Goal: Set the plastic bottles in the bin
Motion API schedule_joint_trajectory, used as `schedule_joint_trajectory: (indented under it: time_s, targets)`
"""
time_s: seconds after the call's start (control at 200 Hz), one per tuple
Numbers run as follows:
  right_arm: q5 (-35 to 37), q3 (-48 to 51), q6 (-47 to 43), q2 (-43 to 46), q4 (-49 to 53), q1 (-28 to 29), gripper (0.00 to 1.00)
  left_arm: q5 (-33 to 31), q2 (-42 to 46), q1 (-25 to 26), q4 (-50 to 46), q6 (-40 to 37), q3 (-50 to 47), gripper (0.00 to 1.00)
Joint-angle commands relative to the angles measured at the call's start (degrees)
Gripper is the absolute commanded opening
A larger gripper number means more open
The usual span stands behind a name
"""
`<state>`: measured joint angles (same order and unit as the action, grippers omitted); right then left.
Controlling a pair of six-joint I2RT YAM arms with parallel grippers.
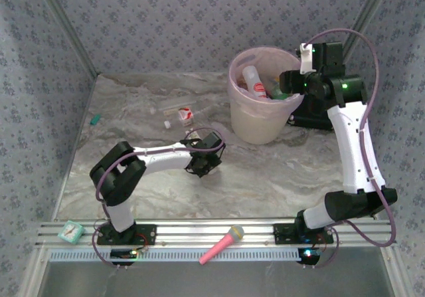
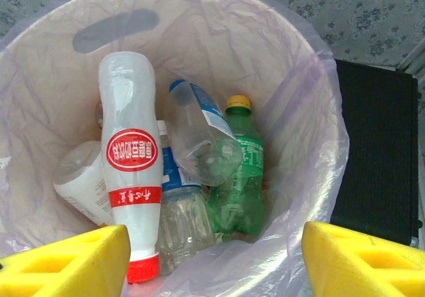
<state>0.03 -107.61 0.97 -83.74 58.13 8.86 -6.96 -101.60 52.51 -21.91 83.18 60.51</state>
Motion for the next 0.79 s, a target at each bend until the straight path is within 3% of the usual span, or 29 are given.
schedule_joint_trajectory:
  time_s: [0.0,0.33,0.395,0.465,0.54,0.66,0.79]
  targets:
    - [-3.2,-1.4,-0.5,1.1,1.1,0.6,0.70,-2.9,3.0,-0.1,-2.4,-1.5,1.5,0.49]
    - [-12.7,-0.1,2.7,5.9,0.6,2.5,0.70,-6.8,14.4,-0.8,-2.9,-15.4,1.6,0.28]
    - [-15.0,0.2,3.5,7.0,0.0,3.7,0.70,-6.3,16.5,-2.1,-2.4,-18.6,1.2,0.18]
    - [-17.6,0.6,4.6,7.7,-0.8,5.4,0.69,-6.9,18.6,-3.3,-2.0,-23.4,1.0,0.00]
    - [-19.1,1.0,5.4,8.0,-2.0,8.2,0.69,-6.1,20.8,-5.3,-1.6,-28.4,1.0,0.00]
    - [-19.0,3.1,8.3,8.3,-6.1,13.6,0.70,0.5,25.6,-9.7,3.8,-37.2,-1.7,0.00]
    - [-18.6,6.0,11.6,7.6,-12.3,19.7,0.70,14.8,29.6,-18.4,8.7,-44.3,-5.0,0.00]
